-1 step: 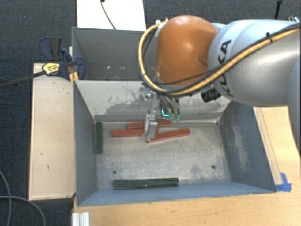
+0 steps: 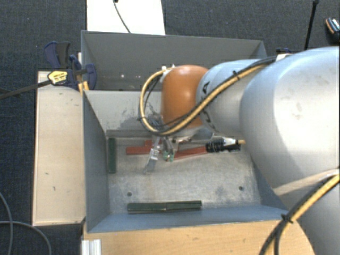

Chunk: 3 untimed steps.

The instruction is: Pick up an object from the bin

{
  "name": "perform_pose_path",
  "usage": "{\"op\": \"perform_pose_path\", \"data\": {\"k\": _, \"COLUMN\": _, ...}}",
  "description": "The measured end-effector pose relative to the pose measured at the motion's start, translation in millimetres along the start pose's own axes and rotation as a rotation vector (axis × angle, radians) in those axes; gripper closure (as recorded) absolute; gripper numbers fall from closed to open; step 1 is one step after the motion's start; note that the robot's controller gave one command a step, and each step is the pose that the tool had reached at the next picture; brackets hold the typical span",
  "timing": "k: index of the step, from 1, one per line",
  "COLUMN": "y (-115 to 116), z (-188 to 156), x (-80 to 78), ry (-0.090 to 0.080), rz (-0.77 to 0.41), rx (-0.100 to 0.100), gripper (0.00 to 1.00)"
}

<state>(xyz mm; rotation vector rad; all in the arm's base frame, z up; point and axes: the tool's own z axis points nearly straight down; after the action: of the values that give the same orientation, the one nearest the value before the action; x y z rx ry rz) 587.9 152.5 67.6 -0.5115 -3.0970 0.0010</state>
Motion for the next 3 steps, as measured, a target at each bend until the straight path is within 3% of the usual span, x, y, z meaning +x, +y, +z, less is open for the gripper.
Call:
{"op": "perform_pose_path", "data": {"k": 1, "y": 27.2, "z": -34.4, "x": 6.3, "ry": -0.009, "rz": -0.334, "rx": -0.004, "gripper": 0.0}}
{"op": "perform_pose_path", "data": {"k": 2, "y": -9.2, "z": -36.2, "x": -7.1, "ry": -0.003, "rz": -0.068, "rx": -0.001, "gripper": 0.0}}
{"op": "perform_pose_path", "data": {"k": 3, "y": -35.6, "z": -2.0, "x": -16.9, "ry": -0.001, "rz": 0.017, "rx": -0.001, "gripper": 0.0}}
